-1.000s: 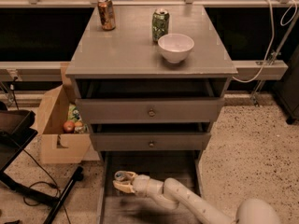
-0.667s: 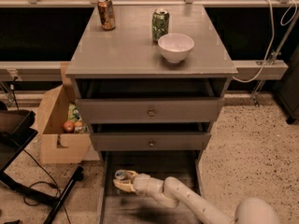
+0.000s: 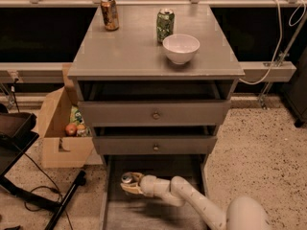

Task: Place redbull can into bottom drawer

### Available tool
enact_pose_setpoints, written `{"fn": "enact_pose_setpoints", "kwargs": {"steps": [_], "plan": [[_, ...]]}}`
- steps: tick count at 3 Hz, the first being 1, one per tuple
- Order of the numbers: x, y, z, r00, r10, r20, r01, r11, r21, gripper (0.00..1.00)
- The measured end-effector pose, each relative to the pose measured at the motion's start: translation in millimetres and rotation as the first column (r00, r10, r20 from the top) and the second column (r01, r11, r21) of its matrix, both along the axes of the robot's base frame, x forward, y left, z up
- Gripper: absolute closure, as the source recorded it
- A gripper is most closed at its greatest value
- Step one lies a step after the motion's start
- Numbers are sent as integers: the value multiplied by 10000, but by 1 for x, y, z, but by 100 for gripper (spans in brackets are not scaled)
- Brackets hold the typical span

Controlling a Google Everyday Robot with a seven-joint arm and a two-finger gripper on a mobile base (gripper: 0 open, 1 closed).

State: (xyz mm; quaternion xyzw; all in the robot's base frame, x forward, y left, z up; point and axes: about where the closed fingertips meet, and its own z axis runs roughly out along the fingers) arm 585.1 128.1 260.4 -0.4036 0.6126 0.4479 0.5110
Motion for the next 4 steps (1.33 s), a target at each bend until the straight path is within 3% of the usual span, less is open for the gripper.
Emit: {"fn": "enact_pose_setpoints", "kwargs": {"steps": [1, 3, 4], "plan": [[9, -25, -24, 9975, 458, 529, -466, 9988, 144, 100], [10, -32, -66, 9947, 813, 629, -856, 9939, 688, 100], [15, -35, -68, 9947, 754, 692, -799, 9947, 650, 84]]}}
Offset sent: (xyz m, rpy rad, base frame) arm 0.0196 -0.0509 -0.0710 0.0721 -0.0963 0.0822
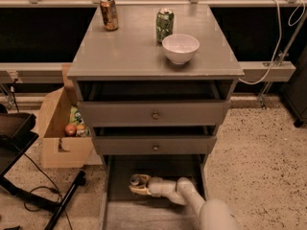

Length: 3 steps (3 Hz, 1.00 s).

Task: Place redbull can into bottom drawer

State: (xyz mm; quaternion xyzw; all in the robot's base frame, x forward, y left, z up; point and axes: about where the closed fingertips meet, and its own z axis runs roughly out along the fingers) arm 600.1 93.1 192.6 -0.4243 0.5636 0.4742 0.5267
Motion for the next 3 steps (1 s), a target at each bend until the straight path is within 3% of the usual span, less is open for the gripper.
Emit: {"fn": "enact_pose_setpoints", "kwargs": {"steps": [3], "plan": [[-3, 9, 1, 9999, 126, -29, -125, 9999, 60, 14]]}}
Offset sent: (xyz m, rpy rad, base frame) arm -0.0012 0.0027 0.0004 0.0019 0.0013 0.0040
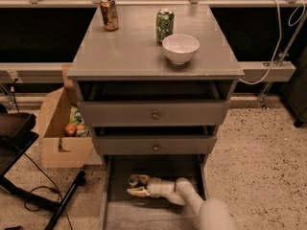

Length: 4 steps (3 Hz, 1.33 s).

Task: Place redbull can into bottom drawer

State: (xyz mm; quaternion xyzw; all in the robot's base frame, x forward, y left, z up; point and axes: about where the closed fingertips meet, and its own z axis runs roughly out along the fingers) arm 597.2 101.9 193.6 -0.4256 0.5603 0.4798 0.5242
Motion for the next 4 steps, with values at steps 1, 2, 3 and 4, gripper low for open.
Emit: {"fn": "enact_pose_setpoints", "kwargs": {"steps": [1, 2, 3, 4], "plan": [[-1, 2, 0, 10000, 32, -7, -32, 10000, 16, 0], [-1, 2, 0, 10000, 32, -7, -32, 10000, 16, 0], [-8, -3, 5, 9996, 291, -71, -294, 9984, -489, 0], [-13, -42, 16, 9987, 281, -428, -357, 9814, -1888, 0]]}}
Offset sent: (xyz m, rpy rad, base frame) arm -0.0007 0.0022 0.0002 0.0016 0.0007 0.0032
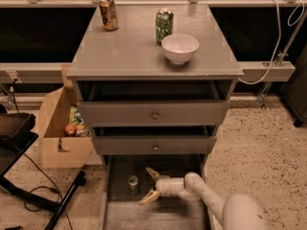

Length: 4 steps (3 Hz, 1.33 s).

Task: Place redbull can into bottom drawer

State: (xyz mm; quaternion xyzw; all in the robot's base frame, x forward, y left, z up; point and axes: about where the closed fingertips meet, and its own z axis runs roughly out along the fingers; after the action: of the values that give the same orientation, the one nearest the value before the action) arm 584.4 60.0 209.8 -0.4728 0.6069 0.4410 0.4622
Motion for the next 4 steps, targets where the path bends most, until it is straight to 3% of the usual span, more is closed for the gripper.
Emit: {"fn": "enact_pose_setpoints", "kwargs": {"steps": [1, 2, 3, 4], "plan": [[-26, -39, 18, 9963, 186, -841, -270, 9946, -1002, 0], [-57, -96, 65, 9865, -263, -1613, -82, 9778, -2094, 0], [-84, -125, 117, 9789, -611, -1949, 35, 9591, -2832, 0], [-107, -134, 170, 9726, -936, -2129, 146, 9382, -3458, 0]]}}
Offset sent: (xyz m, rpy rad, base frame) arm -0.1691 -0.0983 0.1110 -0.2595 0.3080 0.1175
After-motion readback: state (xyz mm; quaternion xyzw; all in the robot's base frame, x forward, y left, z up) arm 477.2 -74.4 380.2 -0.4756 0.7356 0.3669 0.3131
